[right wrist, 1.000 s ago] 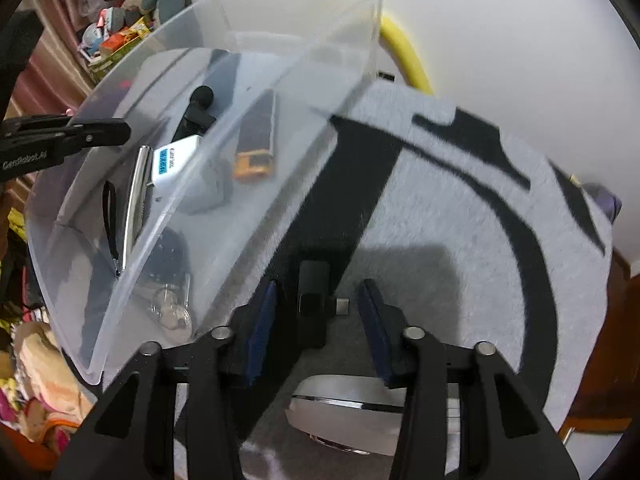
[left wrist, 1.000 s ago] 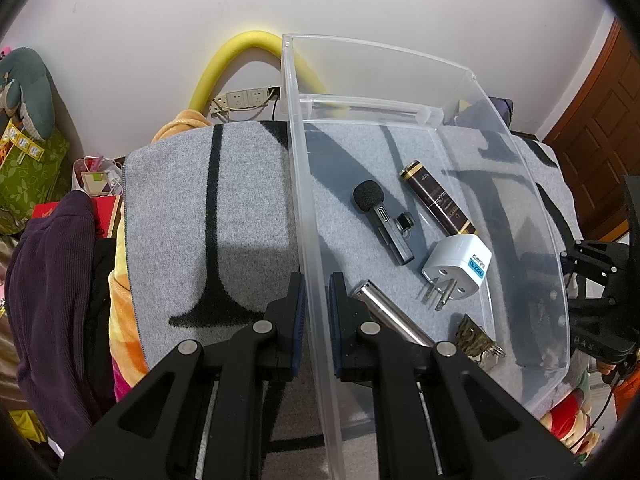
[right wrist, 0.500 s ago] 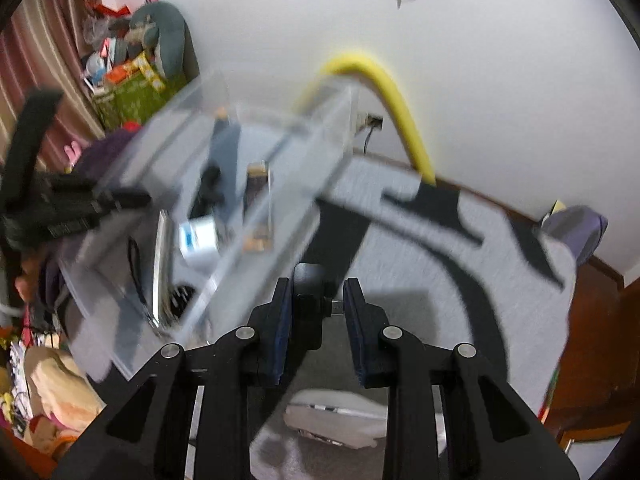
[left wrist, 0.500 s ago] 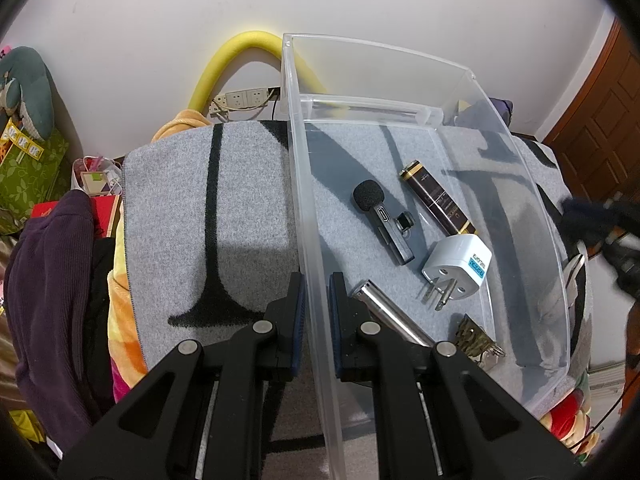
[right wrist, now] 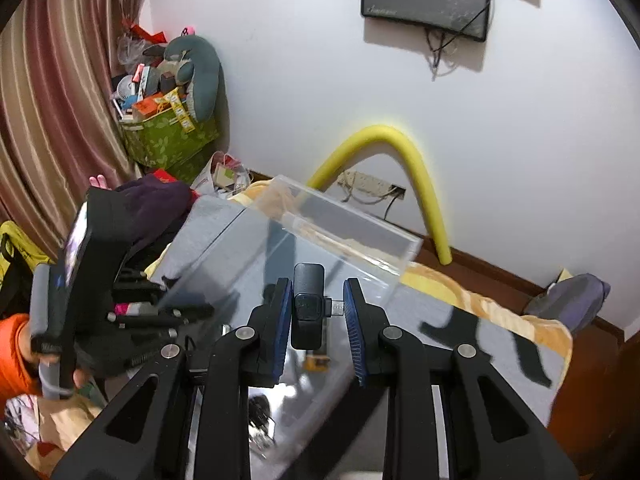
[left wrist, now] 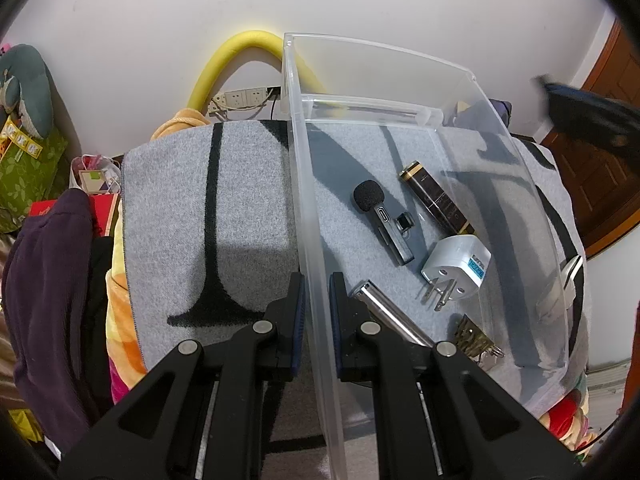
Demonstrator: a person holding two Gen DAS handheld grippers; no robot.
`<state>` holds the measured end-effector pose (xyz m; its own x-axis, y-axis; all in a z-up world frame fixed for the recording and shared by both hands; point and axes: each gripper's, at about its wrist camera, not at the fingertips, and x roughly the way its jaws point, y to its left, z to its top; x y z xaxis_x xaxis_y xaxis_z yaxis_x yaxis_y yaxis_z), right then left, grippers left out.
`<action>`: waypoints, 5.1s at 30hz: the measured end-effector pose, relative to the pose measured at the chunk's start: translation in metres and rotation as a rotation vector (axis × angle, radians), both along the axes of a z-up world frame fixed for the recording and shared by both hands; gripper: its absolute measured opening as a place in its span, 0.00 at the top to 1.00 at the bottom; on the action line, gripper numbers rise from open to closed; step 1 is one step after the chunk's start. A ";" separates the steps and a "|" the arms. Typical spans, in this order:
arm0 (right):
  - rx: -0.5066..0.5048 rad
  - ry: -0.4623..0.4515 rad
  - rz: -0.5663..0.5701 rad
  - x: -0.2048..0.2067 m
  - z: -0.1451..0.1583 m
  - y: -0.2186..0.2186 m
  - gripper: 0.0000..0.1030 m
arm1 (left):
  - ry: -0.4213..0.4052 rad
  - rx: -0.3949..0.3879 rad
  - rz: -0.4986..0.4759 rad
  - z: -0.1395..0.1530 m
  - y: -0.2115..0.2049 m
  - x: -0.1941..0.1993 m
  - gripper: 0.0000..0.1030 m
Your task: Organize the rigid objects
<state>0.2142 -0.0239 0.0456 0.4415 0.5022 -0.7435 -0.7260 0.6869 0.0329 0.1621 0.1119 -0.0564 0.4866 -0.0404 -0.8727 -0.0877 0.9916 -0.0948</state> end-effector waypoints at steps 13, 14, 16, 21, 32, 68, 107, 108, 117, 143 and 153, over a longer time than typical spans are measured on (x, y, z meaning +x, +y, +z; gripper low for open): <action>-0.182 0.189 0.031 0.021 -0.080 0.054 0.77 | -0.004 0.001 -0.001 0.000 0.000 0.000 0.91; -0.187 0.187 0.027 0.021 -0.081 0.054 0.77 | -0.004 0.000 -0.001 0.001 0.000 0.000 0.91; -0.209 0.171 0.027 0.019 -0.082 0.056 0.77 | -0.005 -0.002 0.000 0.001 0.000 0.001 0.91; -0.193 0.105 0.029 0.011 -0.069 0.046 0.60 | -0.004 -0.001 -0.001 0.001 0.000 0.001 0.91; -0.092 0.025 -0.033 -0.010 -0.022 -0.066 0.43 | -0.003 0.002 0.002 0.000 0.000 0.000 0.91; -0.268 0.182 -0.135 0.000 -0.123 -0.124 0.44 | 0.012 0.024 0.009 -0.001 -0.006 0.000 0.91; -0.051 0.012 -0.104 -0.014 0.000 -0.091 0.66 | 0.010 0.022 0.007 0.000 -0.006 0.001 0.88; -0.040 -0.005 -0.096 -0.014 0.008 -0.083 0.66 | 0.010 0.020 0.006 0.000 -0.005 0.001 0.88; 0.075 -0.041 0.027 -0.026 0.057 -0.024 0.66 | 0.002 0.011 0.008 0.000 -0.005 -0.001 0.88; -0.174 0.274 -0.004 0.025 -0.089 0.076 0.65 | -0.006 0.015 0.003 0.000 -0.007 -0.003 0.88; -0.153 0.194 0.004 0.013 -0.067 0.055 0.46 | 0.003 -0.003 0.006 0.001 -0.003 -0.002 0.88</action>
<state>0.2275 0.0312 -0.0213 0.2815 0.3783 -0.8818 -0.7186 0.6921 0.0675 0.1596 0.1085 -0.0550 0.4843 -0.0398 -0.8740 -0.0938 0.9908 -0.0971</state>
